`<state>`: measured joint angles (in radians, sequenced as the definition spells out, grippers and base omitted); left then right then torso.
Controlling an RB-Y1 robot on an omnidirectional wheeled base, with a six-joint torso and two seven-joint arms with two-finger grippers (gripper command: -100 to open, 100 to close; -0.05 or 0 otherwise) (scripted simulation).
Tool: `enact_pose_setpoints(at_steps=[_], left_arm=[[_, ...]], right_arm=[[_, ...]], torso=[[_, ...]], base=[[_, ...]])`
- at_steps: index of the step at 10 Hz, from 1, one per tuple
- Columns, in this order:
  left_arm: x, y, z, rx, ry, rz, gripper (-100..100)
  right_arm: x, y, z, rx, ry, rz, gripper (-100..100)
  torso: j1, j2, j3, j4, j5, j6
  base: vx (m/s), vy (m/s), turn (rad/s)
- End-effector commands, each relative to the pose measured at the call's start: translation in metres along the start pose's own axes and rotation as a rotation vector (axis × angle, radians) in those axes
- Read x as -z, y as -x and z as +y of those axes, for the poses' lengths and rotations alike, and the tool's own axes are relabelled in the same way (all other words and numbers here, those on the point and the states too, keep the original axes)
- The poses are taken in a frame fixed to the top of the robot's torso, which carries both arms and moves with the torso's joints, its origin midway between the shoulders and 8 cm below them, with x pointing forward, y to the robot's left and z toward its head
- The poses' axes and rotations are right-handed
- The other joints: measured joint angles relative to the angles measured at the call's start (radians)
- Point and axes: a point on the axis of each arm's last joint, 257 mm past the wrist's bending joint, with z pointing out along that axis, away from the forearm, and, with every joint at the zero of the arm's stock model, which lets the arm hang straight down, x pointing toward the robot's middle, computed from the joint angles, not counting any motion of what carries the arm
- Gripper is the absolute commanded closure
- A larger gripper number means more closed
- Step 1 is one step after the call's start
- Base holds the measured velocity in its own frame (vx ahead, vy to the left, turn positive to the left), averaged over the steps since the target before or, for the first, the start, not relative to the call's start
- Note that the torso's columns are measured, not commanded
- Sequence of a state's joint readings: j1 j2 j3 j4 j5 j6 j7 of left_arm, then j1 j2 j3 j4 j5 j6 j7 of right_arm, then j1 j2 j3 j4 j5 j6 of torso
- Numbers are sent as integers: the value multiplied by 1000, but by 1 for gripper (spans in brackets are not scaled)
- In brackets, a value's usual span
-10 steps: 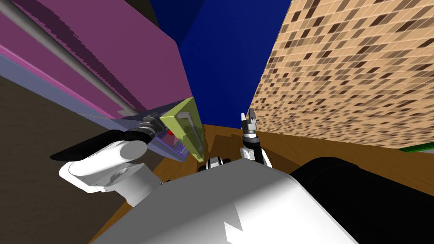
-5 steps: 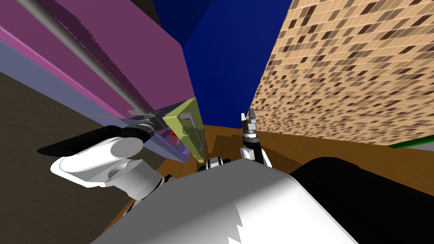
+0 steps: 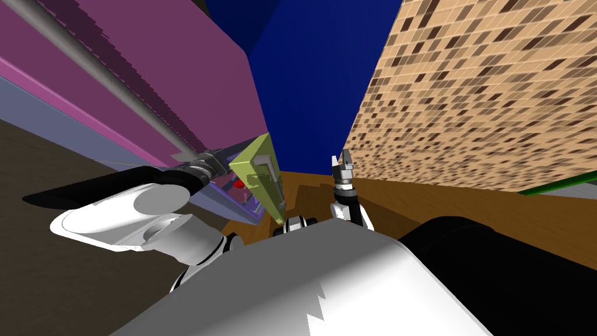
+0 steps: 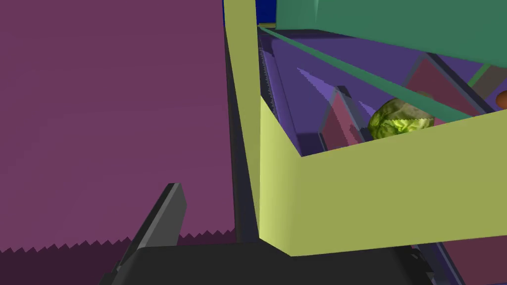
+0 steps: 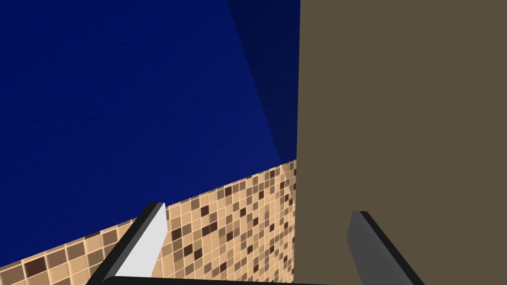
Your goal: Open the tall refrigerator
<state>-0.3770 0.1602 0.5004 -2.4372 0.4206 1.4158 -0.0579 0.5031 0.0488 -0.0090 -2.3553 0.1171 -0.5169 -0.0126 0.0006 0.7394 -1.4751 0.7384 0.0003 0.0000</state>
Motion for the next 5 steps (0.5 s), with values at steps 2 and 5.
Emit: enact_pose_setpoints(at_steps=[2, 5], left_arm=[[3, -12, -7, 8, 31, 44, -100], [8, -22, -12, 11, 54, 82, -100]], right_arm=[[0, 0, 0, 0, 0, 0, 0], [0, 0, 0, 0, 0, 0, 0]], torso=[[-1, 1, 0, 0, 0, 0], [4, -3, -3, 1, 0, -2]], base=[[12, 113, -48], [-5, 111, -62]])
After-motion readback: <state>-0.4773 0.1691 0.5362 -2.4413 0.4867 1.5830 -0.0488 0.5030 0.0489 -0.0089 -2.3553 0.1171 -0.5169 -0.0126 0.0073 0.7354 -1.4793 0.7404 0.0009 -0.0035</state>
